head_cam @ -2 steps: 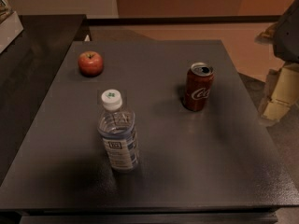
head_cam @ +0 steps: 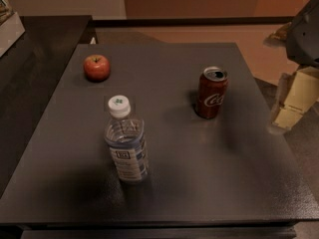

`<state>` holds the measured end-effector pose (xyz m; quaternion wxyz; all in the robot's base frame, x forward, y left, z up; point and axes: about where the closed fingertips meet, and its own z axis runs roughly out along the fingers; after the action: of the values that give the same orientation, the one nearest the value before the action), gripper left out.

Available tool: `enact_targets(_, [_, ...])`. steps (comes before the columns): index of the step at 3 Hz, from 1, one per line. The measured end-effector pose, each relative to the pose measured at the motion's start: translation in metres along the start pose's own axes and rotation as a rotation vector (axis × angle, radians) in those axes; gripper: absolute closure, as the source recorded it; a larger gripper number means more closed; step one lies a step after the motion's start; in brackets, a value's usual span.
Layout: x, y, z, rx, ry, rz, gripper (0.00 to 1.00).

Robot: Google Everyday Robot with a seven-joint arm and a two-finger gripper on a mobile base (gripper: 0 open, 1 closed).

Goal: Knock blue plastic bottle over

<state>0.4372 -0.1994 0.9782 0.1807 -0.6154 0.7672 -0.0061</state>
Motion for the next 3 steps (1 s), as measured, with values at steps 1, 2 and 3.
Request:
enact_targets(1, [-0.037, 0.013, 0.010, -0.045, -0.112, -0.058, 0.00])
enact_targets(2, [-0.078, 0.030, 0.024, -0.110, -0.219, -0.125, 0.00])
enact_targets(3, [-0.119, 0.054, 0.040, -0.201, -0.294, -0.213, 0.00])
